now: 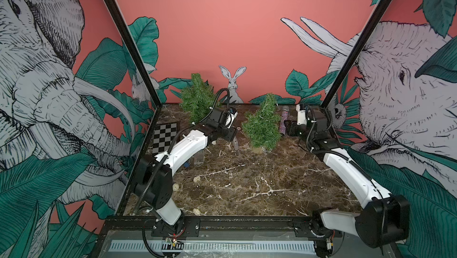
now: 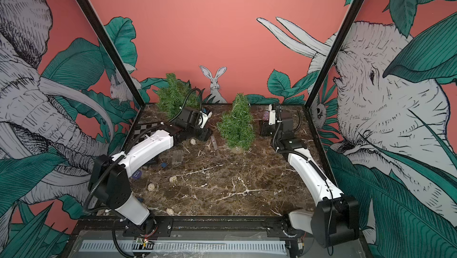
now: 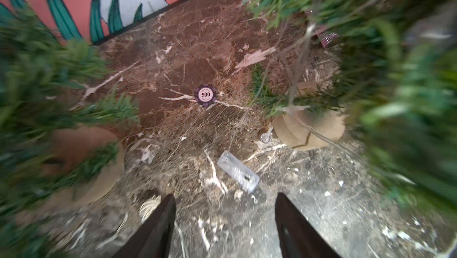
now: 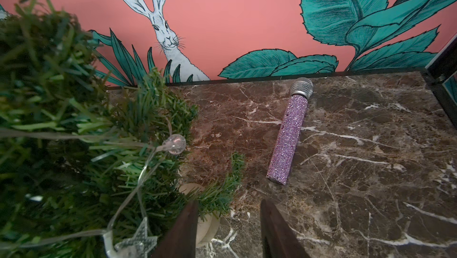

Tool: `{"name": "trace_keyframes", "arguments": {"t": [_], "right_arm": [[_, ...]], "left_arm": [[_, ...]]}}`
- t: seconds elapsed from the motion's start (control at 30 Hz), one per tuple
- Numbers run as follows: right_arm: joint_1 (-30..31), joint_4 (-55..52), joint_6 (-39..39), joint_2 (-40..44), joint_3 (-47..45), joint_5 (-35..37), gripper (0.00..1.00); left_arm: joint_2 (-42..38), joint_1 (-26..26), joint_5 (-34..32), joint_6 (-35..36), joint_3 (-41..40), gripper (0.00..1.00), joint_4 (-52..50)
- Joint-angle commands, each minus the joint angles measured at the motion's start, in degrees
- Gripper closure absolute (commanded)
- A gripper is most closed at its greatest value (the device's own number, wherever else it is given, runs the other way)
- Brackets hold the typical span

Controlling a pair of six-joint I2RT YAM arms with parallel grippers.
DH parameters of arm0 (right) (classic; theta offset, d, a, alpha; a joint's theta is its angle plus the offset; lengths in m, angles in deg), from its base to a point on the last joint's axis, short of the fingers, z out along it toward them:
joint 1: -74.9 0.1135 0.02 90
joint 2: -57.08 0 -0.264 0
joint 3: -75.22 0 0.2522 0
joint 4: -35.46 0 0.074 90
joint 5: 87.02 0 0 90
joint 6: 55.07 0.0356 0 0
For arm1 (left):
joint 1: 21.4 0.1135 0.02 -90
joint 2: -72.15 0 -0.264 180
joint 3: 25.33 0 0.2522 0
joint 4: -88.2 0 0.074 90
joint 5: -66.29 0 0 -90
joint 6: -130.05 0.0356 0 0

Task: Wrap string light around the christmas tree
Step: Wrap the light string around the Christmas tree.

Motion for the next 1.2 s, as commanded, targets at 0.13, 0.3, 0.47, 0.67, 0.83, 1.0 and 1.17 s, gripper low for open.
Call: {"name": "trace_keyframes", "arguments": {"t": [0.13, 0.3, 0.47, 0.67, 0.83, 1.0, 1.17], "right_arm": [[1.47, -0.25, 2.4, 4.93, -2.05, -1.01, 0.57], [1.99, -0.01, 3.1, 6.44, -3.27, -0.73, 0.58], [2.52, -0.08, 3.38, 6.66, -3.64, -0.68, 0.58], [2.69, 0.59, 3.19, 6.62, -4.2, -0.49, 0.58], [2.96, 1.55, 4.0, 5.95, -4.26, -0.97, 0.58], [2.96, 1.49, 3.66, 6.0, -4.34, -0.73, 0.58], [3.13, 2.31, 4.22, 5.11, -4.17, -1.09, 0.58]], "left_arm": [[7.38, 0.35, 7.87, -2.58, -0.38, 0.36, 11.4], [11.99, 0.33, 8.6, -3.09, 0.15, 0.44, 14.31], [11.48, 0.38, 10.35, -3.37, 0.43, 0.78, 12.26], [3.94, 1.48, 8.86, -4.79, -1.35, 1.0, 5.55], [-1.26, 1.47, 13.01, -7.89, -0.81, 1.0, -1.19], [-7.01, 1.47, 13.59, -9.05, 1.84, 1.0, -6.96], [-6.03, 1.51, 14.21, -10.39, 10.07, 1.0, -12.5]]}}
